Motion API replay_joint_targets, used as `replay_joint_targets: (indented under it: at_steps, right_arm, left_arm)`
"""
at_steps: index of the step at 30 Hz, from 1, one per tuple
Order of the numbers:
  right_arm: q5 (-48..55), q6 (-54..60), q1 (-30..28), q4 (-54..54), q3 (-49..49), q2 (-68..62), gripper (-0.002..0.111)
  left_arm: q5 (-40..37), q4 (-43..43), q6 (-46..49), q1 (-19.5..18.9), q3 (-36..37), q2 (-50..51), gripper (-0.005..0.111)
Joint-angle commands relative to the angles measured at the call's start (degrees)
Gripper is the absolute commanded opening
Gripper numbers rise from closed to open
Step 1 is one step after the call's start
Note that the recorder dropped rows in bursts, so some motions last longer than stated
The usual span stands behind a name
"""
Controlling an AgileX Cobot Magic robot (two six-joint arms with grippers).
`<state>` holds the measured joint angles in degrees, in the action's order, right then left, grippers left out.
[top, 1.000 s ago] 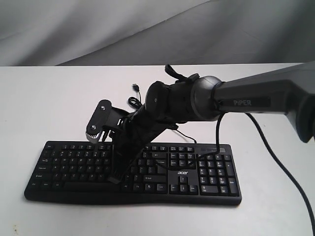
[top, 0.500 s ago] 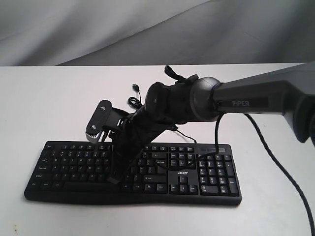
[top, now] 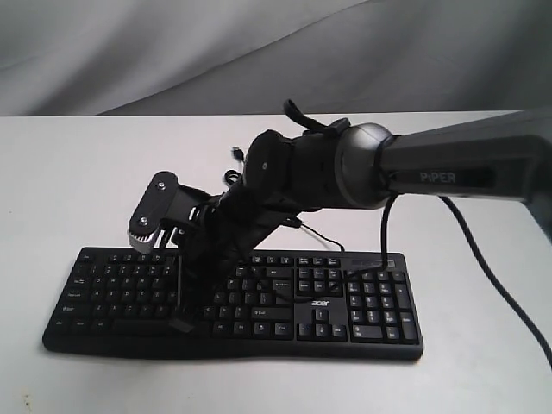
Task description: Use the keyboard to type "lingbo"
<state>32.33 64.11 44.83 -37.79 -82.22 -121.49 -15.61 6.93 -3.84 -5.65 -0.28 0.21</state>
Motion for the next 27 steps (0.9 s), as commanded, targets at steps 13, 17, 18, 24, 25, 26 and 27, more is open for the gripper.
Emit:
replay_joint_targets:
  at_steps: [13, 17, 18, 24, 25, 26, 27]
  right_arm:
    - [1.73, 0.29, 1.69, -0.38, 0.11, -1.73, 0.0]
    - [1.04, 0.29, 1.84, -0.38, 0.11, -1.97, 0.0]
    - [0.54, 0.29, 1.84, -0.62, 0.11, -2.04, 0.0]
    - [-1.83, 0.29, 1.94, -0.97, 0.11, -2.9, 0.0]
    - [-1.83, 0.29, 1.94, -0.97, 0.11, -2.9, 0.0]
    - [-1.83, 0.29, 1.94, -0.97, 0.11, -2.9, 0.0]
    - [-2.04, 0.29, 1.94, -0.97, 0.11, -2.9, 0.0]
  left_arm:
    - [0.39, -0.21, -0.12, -0.06, 0.28, -0.21, 0.001]
    - [0.39, -0.21, -0.12, -0.06, 0.28, -0.21, 0.001]
    - [0.39, -0.21, -0.12, -0.06, 0.28, -0.21, 0.001]
    - [0.39, -0.21, -0.12, -0.06, 0.28, -0.21, 0.001]
    - [0.39, -0.21, -0.12, -0.06, 0.28, -0.21, 0.001]
    - [0.39, -0.21, -0.12, -0.06, 0.28, -0.21, 0.001]
    - [0.39, -0.21, -0.12, -0.06, 0.28, -0.21, 0.001]
